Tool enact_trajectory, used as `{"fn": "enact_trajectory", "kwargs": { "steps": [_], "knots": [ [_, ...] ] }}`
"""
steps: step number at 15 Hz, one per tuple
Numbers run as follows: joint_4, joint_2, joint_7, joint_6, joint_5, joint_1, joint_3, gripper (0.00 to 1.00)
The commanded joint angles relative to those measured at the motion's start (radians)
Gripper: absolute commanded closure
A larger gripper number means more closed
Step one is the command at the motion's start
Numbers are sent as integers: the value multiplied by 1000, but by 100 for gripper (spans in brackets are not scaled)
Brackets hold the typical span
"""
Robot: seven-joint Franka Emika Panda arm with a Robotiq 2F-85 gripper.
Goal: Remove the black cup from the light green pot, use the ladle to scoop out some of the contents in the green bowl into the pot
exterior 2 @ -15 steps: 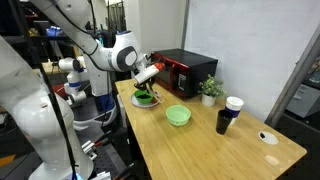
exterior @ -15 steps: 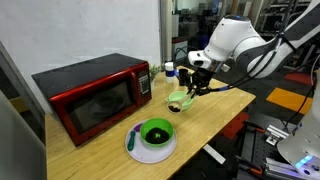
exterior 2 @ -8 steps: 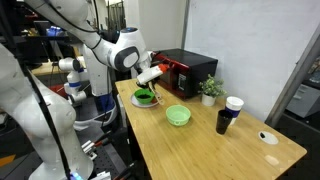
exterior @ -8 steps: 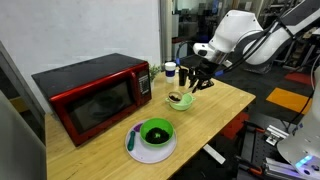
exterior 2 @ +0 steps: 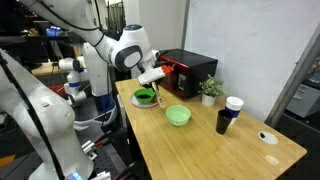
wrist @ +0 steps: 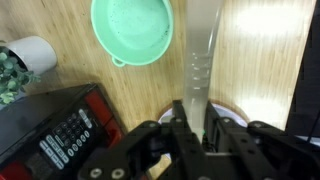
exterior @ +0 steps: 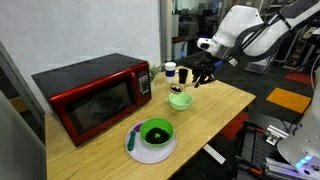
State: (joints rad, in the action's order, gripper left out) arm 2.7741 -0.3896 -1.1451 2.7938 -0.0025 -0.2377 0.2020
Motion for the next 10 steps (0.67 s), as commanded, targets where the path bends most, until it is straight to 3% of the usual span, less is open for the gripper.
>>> {"fn": "enact_trajectory", "kwargs": {
  "steps": [1, 2, 10],
  "knots": [
    [-1, -23, 66, -46, -7, 57, -26, 94],
    [-1, -7, 31, -16, 4, 24, -10, 78],
    [-1, -9, 59, -24, 2, 39, -15, 78]
  ]
}}
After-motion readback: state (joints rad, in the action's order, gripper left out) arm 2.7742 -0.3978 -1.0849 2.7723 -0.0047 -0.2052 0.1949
